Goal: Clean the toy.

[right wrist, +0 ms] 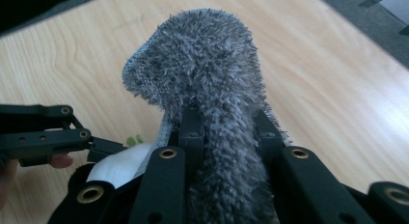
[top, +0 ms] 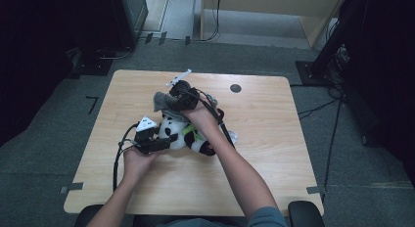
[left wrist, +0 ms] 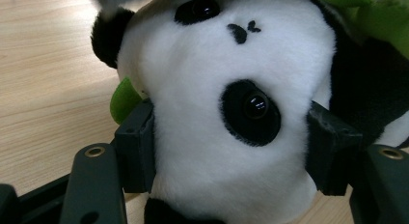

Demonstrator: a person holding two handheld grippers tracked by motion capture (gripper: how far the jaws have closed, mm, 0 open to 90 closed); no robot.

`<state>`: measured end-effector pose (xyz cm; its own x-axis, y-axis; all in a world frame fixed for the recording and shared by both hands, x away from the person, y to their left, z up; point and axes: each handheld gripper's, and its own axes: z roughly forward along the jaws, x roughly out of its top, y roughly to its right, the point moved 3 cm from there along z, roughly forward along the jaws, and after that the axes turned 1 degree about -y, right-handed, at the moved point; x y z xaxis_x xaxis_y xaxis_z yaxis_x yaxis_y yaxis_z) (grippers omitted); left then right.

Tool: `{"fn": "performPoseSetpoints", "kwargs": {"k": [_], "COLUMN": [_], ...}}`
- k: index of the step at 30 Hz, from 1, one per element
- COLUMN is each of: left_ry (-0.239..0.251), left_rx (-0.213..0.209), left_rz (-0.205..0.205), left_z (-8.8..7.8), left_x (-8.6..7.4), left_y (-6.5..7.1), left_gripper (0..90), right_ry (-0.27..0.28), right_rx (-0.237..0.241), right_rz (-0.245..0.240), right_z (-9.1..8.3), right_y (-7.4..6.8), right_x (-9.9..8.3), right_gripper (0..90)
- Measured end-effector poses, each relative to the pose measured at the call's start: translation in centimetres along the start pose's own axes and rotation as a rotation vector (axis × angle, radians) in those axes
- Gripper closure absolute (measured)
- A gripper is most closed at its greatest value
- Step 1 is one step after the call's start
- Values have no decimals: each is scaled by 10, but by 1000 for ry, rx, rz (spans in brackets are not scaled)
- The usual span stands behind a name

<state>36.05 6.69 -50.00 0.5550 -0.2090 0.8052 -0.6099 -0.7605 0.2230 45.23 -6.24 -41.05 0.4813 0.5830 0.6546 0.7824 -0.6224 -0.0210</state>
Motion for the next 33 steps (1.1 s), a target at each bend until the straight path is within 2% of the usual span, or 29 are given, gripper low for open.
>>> {"fn": "performPoseSetpoints", "kwargs": {"k": [5, 8, 17, 21, 25, 28, 33], "left_ry": [-5, -6, -6, -10, -10, -8, -1], "left_rx": [7, 6, 4, 0, -4, -8, -7], "left_rz": [-15, -15, -21, -24, -34, -37, -23], "left_z": [1, 1, 1, 1, 2, 2, 2], "left_x": [0, 0, 0, 0, 0, 0, -1], "left_y": [0, 0, -1, -1, -2, -2, -2], "left_gripper": [320, 322, 323, 325, 328, 328, 327], "right_ry": [-44, -28, -37, -53, -62, -60, -57], "right_rx": [5, 10, -10, -27, -68, -60, -72], "right_rz": [-23, -19, 13, -10, -35, 15, 42], "right_z": [16, 14, -6, -16, -28, -39, -49], "right_y": [-6, -2, 17, 22, 30, 41, 57], "right_x": [-10, -17, -37, -44, -50, -53, -61], "right_gripper": [731, 733, 739, 742, 742, 745, 745]}}
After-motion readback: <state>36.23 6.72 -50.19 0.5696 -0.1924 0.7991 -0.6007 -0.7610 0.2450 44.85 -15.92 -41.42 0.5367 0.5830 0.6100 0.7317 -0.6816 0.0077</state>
